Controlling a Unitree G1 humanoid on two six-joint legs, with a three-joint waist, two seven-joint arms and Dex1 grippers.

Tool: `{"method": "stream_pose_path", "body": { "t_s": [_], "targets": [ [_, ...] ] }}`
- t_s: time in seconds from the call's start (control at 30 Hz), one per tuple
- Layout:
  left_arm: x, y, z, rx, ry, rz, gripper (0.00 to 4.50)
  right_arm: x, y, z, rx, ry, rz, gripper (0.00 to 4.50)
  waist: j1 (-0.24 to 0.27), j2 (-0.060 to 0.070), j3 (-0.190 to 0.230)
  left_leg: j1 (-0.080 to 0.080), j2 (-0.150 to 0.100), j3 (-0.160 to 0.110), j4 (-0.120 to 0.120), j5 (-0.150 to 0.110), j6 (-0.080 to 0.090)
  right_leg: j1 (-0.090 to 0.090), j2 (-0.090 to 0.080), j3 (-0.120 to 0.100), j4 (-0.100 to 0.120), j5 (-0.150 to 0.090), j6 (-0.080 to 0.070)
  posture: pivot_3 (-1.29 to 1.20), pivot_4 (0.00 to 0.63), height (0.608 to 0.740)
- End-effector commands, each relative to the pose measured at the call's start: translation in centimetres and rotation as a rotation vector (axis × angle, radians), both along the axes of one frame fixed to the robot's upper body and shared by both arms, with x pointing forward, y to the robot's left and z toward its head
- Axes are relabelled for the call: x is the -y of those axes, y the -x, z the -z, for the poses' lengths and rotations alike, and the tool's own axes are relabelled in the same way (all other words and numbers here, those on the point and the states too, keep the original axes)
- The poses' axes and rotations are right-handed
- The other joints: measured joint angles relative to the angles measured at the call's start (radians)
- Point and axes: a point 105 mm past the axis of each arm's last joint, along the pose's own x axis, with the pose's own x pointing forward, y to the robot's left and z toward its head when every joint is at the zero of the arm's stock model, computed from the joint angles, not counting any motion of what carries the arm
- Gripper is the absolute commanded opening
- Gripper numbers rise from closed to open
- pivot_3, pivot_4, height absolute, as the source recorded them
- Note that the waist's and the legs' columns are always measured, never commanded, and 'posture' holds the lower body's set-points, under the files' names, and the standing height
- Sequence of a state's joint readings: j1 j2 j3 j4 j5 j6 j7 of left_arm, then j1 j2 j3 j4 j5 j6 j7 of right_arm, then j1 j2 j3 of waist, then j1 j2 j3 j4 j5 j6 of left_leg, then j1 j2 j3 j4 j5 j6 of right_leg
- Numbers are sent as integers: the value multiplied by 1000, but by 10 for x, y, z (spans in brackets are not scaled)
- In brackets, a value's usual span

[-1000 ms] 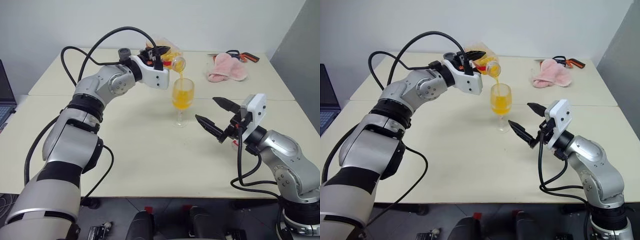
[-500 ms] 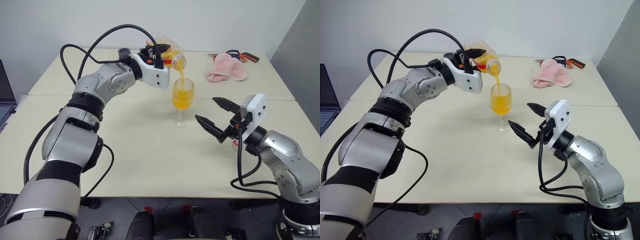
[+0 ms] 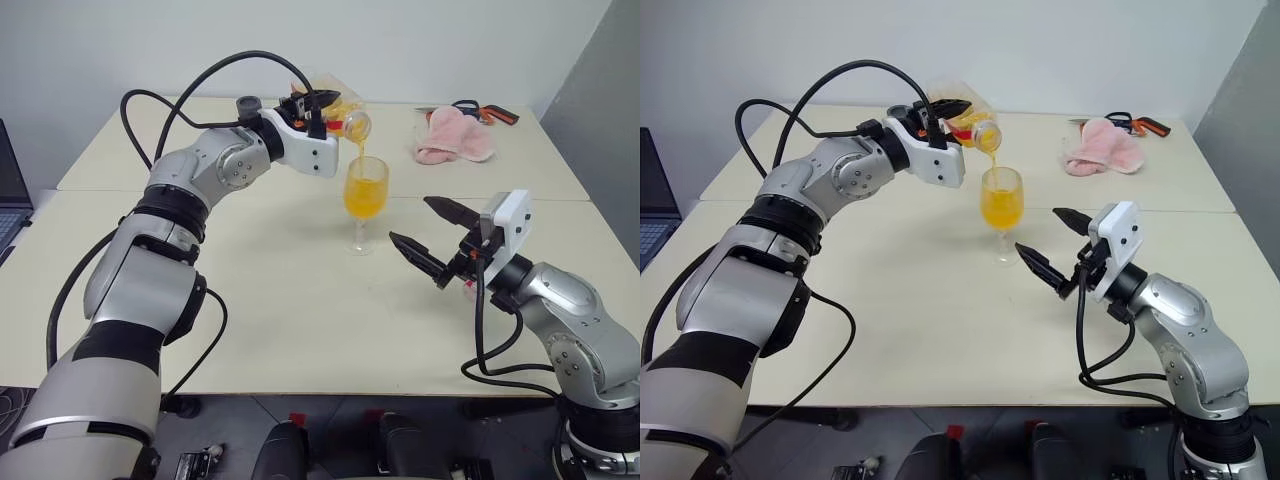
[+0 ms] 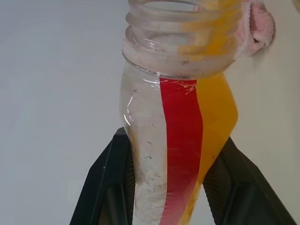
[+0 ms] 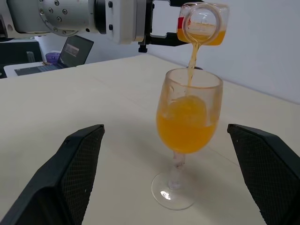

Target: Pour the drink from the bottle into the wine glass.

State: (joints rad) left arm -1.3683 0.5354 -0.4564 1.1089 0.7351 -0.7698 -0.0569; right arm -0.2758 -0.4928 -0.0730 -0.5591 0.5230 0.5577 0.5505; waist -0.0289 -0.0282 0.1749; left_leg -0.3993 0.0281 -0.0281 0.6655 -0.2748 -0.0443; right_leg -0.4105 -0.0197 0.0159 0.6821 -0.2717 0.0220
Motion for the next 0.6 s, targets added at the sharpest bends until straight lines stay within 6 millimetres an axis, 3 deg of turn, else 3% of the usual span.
{"method": "stream_pose_path", "body": {
  "t_s": [0.03, 0.6],
  "targets": [
    [1, 4, -28, 77, 24, 10, 1583, -5, 8, -8, 39, 5, -28, 4500, 0, 0, 0, 0, 0, 0, 0, 0, 0, 0, 0, 0, 0, 0, 0, 0, 150, 740],
    [4, 3, -22, 59, 27, 10, 1583, -6, 9, -9, 40, 3, -29, 4500, 0, 0, 0, 0, 0, 0, 0, 0, 0, 0, 0, 0, 0, 0, 0, 0, 150, 740]
  ]
}}
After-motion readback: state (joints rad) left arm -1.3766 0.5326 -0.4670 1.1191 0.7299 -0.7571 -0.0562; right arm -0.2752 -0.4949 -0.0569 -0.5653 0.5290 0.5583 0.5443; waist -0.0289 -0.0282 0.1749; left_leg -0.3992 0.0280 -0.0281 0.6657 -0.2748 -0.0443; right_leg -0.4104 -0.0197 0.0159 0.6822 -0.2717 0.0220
